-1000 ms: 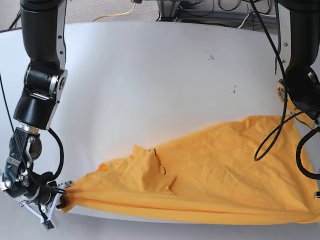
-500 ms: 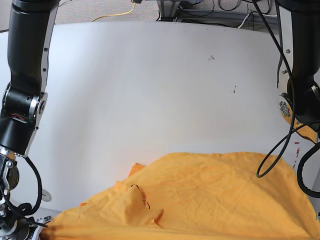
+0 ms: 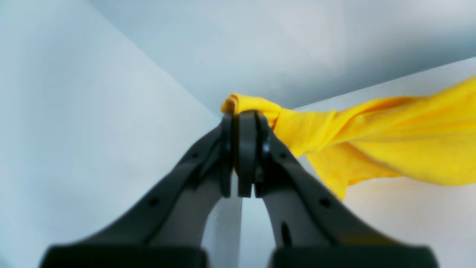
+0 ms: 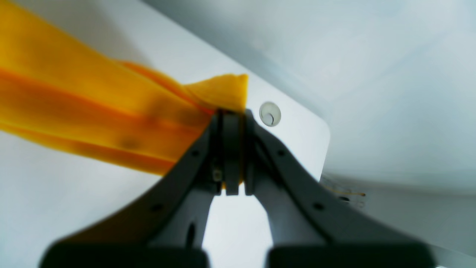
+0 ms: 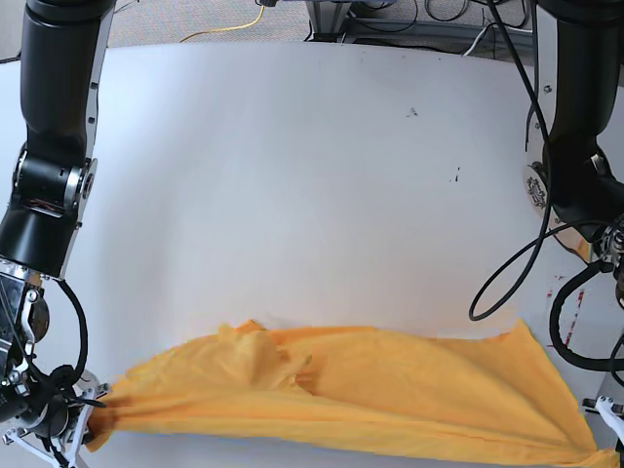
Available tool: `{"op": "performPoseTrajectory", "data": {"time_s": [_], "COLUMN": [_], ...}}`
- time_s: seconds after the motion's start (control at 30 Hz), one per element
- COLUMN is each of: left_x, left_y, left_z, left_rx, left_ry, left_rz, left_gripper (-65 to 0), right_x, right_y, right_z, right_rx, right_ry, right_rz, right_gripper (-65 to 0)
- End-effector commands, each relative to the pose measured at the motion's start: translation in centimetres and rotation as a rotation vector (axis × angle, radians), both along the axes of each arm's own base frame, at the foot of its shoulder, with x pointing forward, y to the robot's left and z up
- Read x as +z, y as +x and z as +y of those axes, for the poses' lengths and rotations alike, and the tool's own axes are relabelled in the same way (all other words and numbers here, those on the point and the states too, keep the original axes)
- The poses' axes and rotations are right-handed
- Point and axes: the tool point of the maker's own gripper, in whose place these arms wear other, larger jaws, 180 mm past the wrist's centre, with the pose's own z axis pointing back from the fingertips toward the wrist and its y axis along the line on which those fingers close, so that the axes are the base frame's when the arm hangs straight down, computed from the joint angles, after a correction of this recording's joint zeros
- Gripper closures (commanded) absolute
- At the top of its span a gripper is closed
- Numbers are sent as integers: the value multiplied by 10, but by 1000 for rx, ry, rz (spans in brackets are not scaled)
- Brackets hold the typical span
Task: Layout the t-shirt on the table in an organized manner, then fold the t-shirt properly
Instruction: 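Swing the held orange shirt away from the robot with both grippers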
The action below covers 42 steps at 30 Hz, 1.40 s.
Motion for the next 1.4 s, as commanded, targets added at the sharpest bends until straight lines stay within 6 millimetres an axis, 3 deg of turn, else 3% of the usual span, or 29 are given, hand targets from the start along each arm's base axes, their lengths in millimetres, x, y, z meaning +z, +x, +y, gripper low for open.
{"op": "performPoseTrajectory", "data": {"time_s": [0.0, 0.1, 0.23, 0.43, 0.5, 0.6, 0.8, 0.93, 1.13, 1.37], "left_x": [47, 59, 53, -14, -19, -13, 36, 57, 63, 63], "left_y": [-6, -7, -5, 0, -5, -6, -9, -6, -1, -2], "left_z": [-9, -13, -17, -12, -9, -9, -9, -16, -19, -19], "left_rx": [-35, -41, -49, -42, -32, -31, -29, -46, -57, -55], "left_ry": [37, 48, 56, 43, 40, 45, 44, 56, 55, 58], "left_rz": [-136, -160, -144, -2, -2, -17, -125, -153, -154, -152], "left_gripper": [0, 0, 0, 0, 0, 0, 0, 0, 0, 0], "right_x": [80, 93, 82, 20, 12, 19, 63, 82, 104, 106], "right_y": [4, 4, 2, -13, -18, -19, -9, -1, 5, 4], "right_z": [-3, -4, -7, -12, -12, -10, -12, -20, -27, -33], "right_rx": [4, 2, -13, -21, -16, -8, -16, -36, -51, -65], "right_ry": [-9, -8, -16, -51, -65, -77, -62, -27, 10, 9], "right_rz": [-197, -219, -183, -73, -65, -92, -167, -179, -197, -189], "right_gripper": [0, 0, 0, 0, 0, 0, 0, 0, 0, 0]}}
